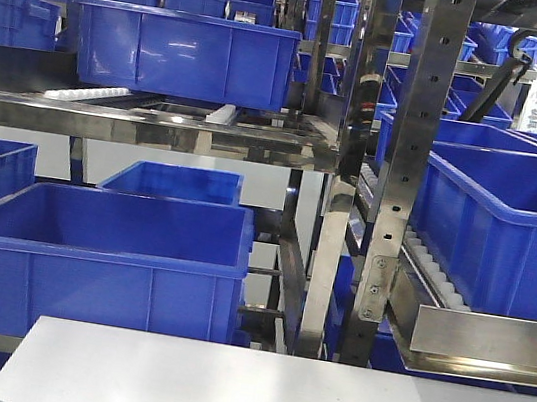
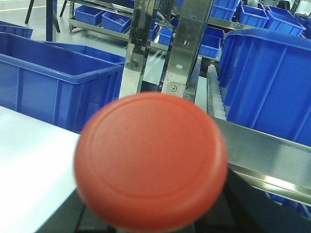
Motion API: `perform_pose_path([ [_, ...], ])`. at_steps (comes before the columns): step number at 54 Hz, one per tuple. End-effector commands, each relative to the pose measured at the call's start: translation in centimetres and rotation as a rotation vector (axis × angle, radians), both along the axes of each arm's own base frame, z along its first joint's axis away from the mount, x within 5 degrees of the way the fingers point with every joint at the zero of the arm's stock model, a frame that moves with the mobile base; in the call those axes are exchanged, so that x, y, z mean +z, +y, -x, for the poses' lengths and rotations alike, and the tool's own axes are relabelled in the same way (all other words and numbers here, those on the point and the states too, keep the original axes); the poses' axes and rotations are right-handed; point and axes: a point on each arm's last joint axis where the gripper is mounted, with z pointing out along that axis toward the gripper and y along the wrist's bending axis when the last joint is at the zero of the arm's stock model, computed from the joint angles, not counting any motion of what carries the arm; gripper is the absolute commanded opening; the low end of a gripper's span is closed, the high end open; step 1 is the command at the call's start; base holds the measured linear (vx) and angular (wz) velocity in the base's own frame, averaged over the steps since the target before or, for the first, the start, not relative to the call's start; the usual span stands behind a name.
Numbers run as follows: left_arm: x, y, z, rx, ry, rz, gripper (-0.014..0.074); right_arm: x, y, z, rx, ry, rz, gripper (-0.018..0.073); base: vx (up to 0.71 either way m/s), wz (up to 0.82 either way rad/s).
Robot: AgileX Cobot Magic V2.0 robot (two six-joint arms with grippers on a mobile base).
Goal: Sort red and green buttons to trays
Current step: 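Close the left gripper on the green button and lift it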
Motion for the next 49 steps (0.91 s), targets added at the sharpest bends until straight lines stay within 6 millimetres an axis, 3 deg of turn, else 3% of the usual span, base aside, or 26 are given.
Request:
perform_pose_path([
  [1,3.8,-0.1,-0.5,0.024,-0.088,0.042,0.0001,1.5,0.3,-0.2,0.034,-0.077,-0.028,-0.0009,0.0,0.0],
  [15,13.1,1.1,0.2,0.061,-0.098,-0.106,0.0001,1.2,0.1,-0.3,0.005,-0.045,-0.028,-0.0009,0.0,0.0],
  [25,18.3,2.7,3.4,0.136,-0.121,-0.134,0.0001,1.6,0.0,0.2,-0.005,-0.054,-0.095,-0.0009,0.0,0.0],
  [39,20.9,4.9,9.7,0.191,-0.159,-0.126,0.0001,3.2,0.4,2.4,0.03,-0.143,-0.108,-0.0009,0.0,0.0],
  [49,20.6,5.7,13.5,0.198,-0.273,-0.033,0.0001,3.8,0.7,4.0,0.073,-0.176,-0.073,-0.0009,0.0,0.0],
])
